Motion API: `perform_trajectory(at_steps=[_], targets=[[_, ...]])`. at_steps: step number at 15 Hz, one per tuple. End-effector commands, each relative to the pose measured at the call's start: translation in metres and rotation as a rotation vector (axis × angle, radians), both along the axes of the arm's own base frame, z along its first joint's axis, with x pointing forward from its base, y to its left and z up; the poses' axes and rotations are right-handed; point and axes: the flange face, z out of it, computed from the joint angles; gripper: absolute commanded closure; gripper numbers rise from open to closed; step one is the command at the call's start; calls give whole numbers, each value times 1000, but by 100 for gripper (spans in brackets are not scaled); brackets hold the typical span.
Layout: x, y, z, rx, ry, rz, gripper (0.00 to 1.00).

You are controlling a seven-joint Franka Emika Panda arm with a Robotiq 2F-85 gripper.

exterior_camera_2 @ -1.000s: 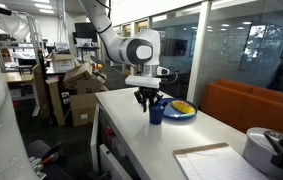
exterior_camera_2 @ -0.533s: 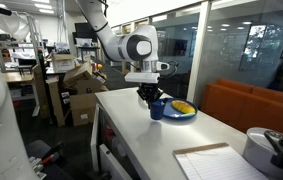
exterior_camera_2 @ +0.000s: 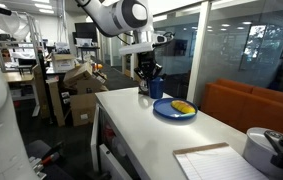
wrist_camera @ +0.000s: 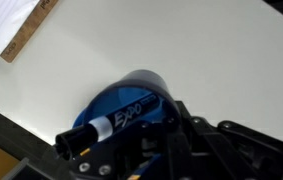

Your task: Move the blue cup to the left

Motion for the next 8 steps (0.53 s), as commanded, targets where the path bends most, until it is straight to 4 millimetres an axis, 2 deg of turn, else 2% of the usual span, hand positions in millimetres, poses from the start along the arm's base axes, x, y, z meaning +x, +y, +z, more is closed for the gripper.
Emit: perform_trajectory(at_steps=[1,4,8], targets=[[0,10,24,-37,77,31,99],[2,27,42,-35,91,77,99],[10,69,51,-21,115,173,99]])
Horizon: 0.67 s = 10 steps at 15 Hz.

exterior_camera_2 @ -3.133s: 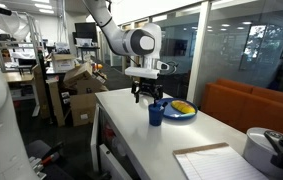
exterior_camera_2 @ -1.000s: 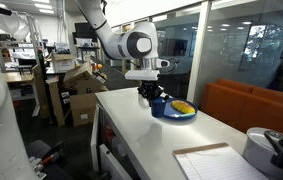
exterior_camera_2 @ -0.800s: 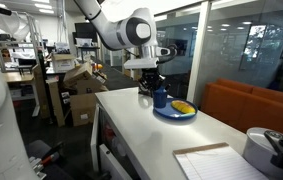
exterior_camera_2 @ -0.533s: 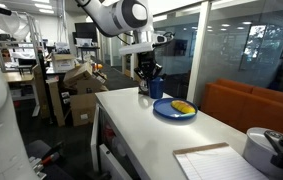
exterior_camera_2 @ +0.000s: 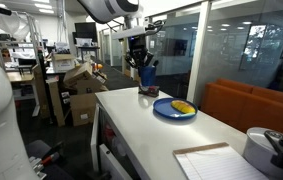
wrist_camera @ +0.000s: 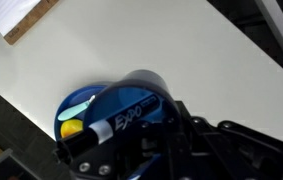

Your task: Move the blue cup to the left

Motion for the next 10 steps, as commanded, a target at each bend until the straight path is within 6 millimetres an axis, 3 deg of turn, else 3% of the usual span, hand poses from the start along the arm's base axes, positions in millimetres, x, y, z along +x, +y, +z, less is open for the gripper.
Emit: perform_trajectory(at_steps=[1,4,10], targets=[[5,30,7,7,56,81,99],[4,60,0,19,108,161,99],[5,94,-13,104,108,260,99]])
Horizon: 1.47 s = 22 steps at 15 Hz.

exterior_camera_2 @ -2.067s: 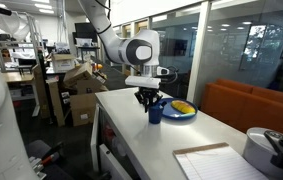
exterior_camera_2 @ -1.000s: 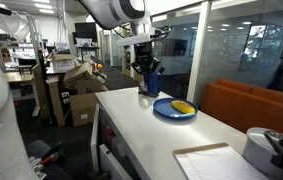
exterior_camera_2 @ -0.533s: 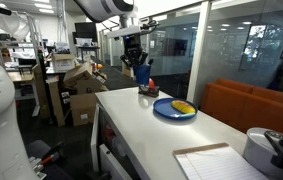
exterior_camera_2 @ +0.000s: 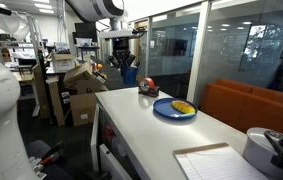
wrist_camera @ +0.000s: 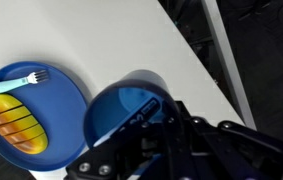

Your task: Move the blue cup to the left

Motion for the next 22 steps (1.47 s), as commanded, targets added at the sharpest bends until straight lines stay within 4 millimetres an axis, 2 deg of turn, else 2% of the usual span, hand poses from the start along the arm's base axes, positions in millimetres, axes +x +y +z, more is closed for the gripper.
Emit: perform_trajectory(at_steps=[1,4,11,15,22], targets=[[5,13,-7,60,10,40,99],[9,30,-27,87,-10,54,99],[21,60,-91,102,-119,127,99],[23,61,-114,108,-132,134,99],[20,59,-140,98,-132,138,99]])
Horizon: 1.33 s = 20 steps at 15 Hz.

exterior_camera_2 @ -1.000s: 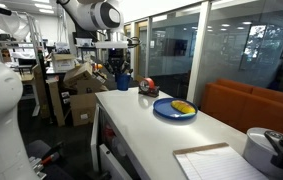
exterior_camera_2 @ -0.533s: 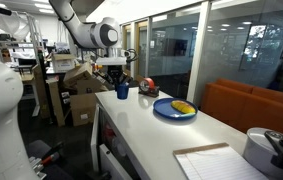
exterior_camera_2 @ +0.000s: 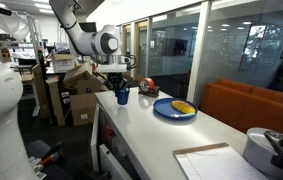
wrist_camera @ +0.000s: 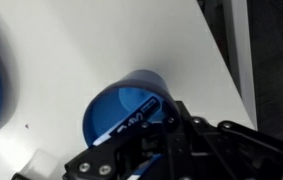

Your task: Move the blue cup to the left

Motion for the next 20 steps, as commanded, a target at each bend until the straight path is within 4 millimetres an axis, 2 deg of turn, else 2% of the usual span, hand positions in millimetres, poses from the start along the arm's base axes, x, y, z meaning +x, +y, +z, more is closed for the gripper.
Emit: perform_trajectory(at_steps=[1,4,7,20], targets=[[-5,12,-11,-7,-21,13,99],[-16,40,-22,-8,-16,24,99],[-20,55,-22,-10,-27,36,99],[-24,56,-24,-30,-8,-55,99]])
